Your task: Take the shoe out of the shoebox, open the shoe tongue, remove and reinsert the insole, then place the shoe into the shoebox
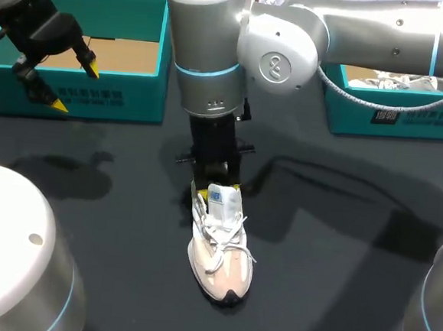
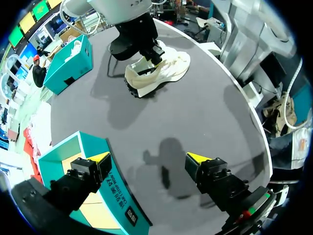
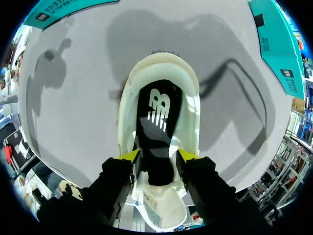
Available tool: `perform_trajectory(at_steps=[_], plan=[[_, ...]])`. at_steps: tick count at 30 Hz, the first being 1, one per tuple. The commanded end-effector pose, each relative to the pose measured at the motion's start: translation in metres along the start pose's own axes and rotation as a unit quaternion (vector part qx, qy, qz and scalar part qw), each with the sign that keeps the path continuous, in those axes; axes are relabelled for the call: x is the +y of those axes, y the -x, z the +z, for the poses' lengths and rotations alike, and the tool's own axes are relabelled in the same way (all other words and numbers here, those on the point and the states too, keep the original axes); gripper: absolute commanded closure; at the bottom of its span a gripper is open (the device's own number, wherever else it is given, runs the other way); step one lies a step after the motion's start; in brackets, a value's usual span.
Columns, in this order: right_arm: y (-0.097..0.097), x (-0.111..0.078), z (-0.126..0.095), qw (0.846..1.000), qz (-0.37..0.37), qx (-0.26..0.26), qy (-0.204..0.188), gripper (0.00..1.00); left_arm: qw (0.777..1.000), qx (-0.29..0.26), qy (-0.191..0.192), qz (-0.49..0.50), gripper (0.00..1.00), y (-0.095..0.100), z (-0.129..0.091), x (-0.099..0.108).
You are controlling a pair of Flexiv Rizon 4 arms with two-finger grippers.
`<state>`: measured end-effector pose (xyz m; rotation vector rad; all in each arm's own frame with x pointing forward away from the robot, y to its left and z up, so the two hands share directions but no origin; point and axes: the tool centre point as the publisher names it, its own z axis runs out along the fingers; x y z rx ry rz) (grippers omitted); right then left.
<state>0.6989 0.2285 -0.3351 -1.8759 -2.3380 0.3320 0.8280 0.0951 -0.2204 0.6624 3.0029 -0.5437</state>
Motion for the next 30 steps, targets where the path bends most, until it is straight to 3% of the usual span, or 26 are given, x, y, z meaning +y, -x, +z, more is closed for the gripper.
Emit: perform_trajectory(at_steps=[1,14,30], plan=[[-0.003,-0.004,-0.001,1.000,0.001,-0.004,0.001,0.00,1.000,0.000,0.001,0.000,0.00,0.000,0.000,0.000],[0.001,-0.008,-0.001,1.000,-0.003,0.004,0.009,0.00,1.000,0.000,0.001,0.000,0.00,0.000,0.000,0.000],[0.007,-0.038,-0.015,0.999,0.021,-0.003,0.029,0.00,1.000,0.000,0.001,0.000,0.00,0.000,0.000,0.000]])
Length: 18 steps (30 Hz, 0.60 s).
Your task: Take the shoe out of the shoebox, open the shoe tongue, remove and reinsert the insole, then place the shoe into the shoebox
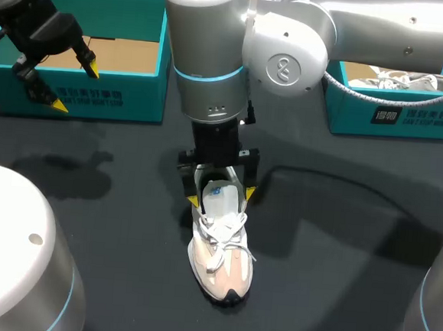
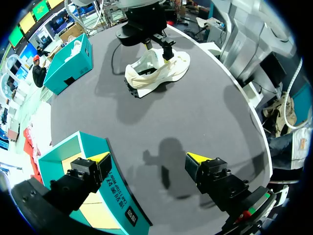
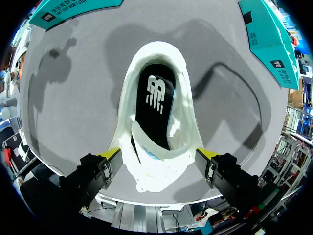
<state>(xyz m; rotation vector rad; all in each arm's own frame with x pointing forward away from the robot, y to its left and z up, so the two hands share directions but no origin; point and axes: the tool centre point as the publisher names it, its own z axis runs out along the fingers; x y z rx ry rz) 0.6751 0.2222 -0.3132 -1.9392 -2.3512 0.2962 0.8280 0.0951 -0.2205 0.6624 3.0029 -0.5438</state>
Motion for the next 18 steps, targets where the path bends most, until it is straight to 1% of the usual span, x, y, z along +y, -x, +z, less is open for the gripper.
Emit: perform_trajectory(at_steps=[1,5,11,13,15,17,18], plan=[[0.006,-0.011,0.000,1.000,0.006,0.006,0.004,0.00,1.000,0.000,0.001,0.000,0.00,0.000,0.000,0.000],[0.009,-0.024,-0.002,1.000,0.018,0.011,0.014,0.00,1.000,0.000,0.001,0.000,0.00,0.000,0.000,0.000],[0.007,-0.051,-0.012,0.999,0.037,0.006,0.029,0.00,1.000,0.000,0.001,0.000,0.00,0.000,0.000,0.000],[0.007,-0.062,-0.013,0.998,0.052,0.004,0.026,0.00,1.000,0.000,0.001,0.000,0.00,0.000,0.000,0.000],[0.007,-0.072,-0.013,0.997,0.062,0.010,0.033,0.12,1.000,0.000,0.001,0.000,0.00,0.000,0.000,0.000],[0.006,-0.078,-0.012,0.997,0.067,0.012,0.037,0.27,1.000,0.000,0.001,0.000,0.00,0.000,0.000,0.000],[0.005,-0.080,-0.013,0.997,0.068,0.012,0.039,0.41,1.000,0.000,0.001,0.000,0.00,0.000,0.000,0.000]])
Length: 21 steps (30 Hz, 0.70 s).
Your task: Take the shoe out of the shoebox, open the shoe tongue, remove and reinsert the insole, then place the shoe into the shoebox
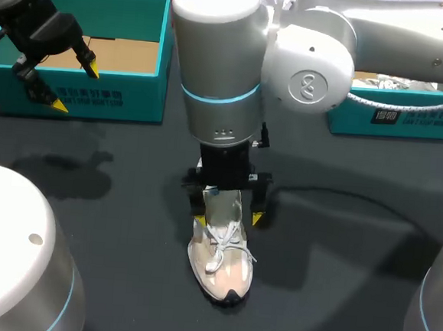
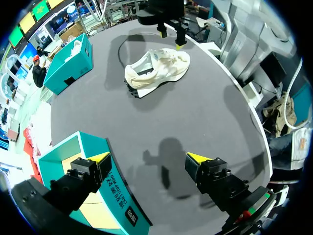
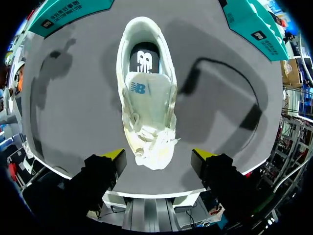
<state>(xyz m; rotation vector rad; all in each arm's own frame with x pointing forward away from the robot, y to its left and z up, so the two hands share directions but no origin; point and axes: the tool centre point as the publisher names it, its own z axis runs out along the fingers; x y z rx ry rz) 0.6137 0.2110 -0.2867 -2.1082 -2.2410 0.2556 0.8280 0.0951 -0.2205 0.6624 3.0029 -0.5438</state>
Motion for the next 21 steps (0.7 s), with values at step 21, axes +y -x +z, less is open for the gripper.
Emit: perform_trajectory(at_steps=[21], plan=[[-0.008,0.047,0.008,0.994,-0.087,0.009,0.063,0.64,1.000,0.000,0.001,0.000,0.00,0.000,0.000,0.000]])
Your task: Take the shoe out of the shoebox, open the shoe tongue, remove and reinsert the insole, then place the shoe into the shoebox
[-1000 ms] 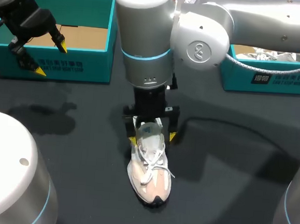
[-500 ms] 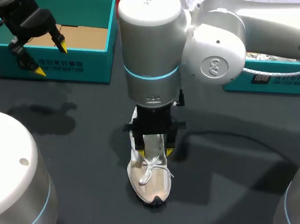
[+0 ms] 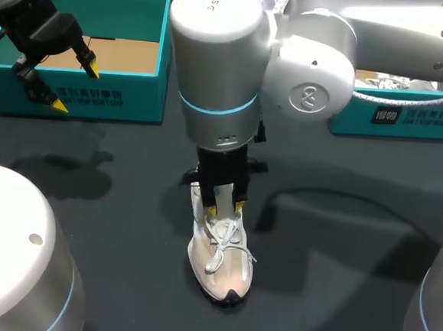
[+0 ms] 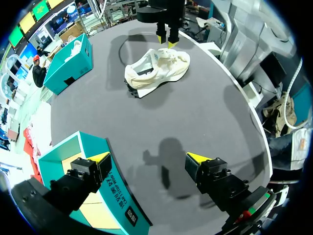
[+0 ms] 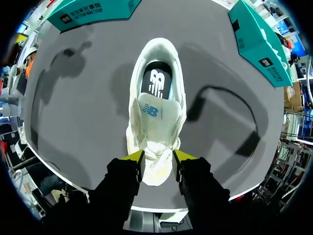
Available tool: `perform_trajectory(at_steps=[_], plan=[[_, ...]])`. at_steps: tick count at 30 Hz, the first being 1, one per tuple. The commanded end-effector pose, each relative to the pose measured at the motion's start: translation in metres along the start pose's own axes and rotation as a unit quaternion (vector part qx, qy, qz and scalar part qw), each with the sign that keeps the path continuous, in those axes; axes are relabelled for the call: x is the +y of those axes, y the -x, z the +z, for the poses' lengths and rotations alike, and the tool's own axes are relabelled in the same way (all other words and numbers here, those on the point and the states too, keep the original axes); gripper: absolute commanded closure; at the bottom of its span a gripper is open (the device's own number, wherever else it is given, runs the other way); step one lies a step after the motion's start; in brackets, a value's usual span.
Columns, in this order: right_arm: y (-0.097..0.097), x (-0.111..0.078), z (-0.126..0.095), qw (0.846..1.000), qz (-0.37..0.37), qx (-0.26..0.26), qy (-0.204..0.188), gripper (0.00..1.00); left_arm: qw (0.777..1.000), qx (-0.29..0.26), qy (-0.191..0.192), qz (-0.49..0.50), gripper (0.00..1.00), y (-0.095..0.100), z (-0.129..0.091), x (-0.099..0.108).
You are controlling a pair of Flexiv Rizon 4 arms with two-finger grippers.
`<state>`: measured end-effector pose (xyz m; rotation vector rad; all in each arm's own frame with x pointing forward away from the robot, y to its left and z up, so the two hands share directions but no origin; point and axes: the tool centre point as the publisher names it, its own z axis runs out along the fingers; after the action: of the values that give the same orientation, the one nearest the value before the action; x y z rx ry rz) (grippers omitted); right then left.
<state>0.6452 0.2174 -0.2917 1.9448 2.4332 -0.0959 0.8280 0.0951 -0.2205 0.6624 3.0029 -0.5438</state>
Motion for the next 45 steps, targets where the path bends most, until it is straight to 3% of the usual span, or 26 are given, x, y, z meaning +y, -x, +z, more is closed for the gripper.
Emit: perform_trajectory(at_steps=[1,7,12,19,23,33,41,45], plan=[[0.000,0.018,0.013,1.000,-0.009,0.009,-0.008,0.64,1.000,0.000,0.001,0.000,0.00,0.000,0.000,0.000],[0.002,0.040,0.035,0.998,-0.036,0.048,0.001,0.71,1.000,0.000,0.001,0.000,0.00,0.000,0.000,0.000],[0.007,0.045,0.049,0.997,-0.036,0.071,0.002,0.76,1.000,0.000,0.001,0.000,0.00,0.000,0.000,0.000],[0.003,0.035,0.023,0.998,-0.040,0.035,0.015,0.76,1.000,0.000,0.001,0.000,0.00,0.000,0.000,0.000],[-0.001,0.034,0.020,0.998,-0.046,0.028,0.015,0.74,1.000,0.000,0.001,0.000,0.00,0.000,0.000,0.000],[0.008,0.053,0.057,0.994,-0.068,0.079,-0.005,0.76,1.000,0.000,0.001,0.000,0.00,0.000,0.000,0.000],[0.003,0.047,0.014,0.995,-0.094,0.032,0.013,0.75,1.000,0.000,0.001,0.000,0.00,0.000,0.000,0.000],[0.000,0.043,-0.014,0.992,-0.126,0.000,0.017,0.69,1.000,0.000,0.001,0.000,0.00,0.000,0.000,0.000]])
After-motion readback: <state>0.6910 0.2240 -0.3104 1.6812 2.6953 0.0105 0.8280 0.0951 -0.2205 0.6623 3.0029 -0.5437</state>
